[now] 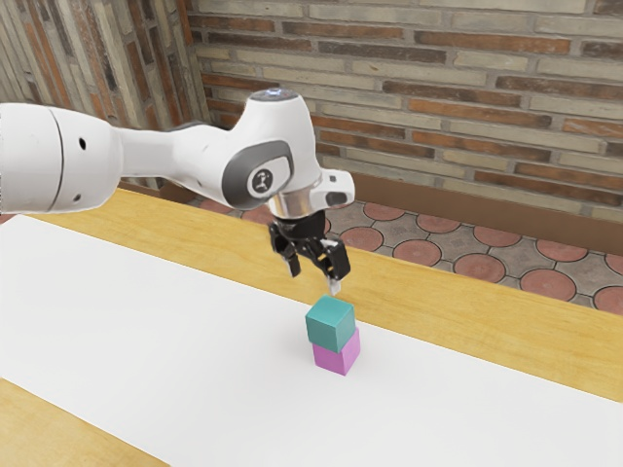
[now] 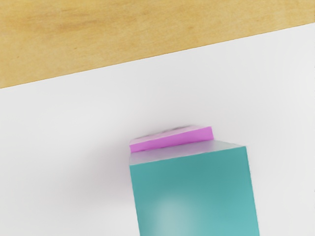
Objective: Pick up the blue block with one arm, and put the blue block on the table with one arm
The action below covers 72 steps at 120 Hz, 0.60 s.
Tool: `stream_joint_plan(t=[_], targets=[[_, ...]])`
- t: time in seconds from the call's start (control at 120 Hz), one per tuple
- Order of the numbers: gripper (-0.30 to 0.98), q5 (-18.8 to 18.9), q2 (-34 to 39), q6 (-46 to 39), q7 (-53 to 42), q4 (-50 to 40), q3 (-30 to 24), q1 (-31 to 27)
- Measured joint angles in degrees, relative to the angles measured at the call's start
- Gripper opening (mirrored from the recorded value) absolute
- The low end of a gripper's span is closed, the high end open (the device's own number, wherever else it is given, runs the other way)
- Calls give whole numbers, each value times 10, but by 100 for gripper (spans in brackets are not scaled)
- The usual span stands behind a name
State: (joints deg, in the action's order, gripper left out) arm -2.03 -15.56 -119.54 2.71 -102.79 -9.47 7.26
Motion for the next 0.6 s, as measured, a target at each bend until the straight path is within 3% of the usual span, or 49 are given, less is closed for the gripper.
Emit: stream_joint_plan(t=[0.6], targets=[[69, 3, -39, -2, 42, -1, 2, 23]])
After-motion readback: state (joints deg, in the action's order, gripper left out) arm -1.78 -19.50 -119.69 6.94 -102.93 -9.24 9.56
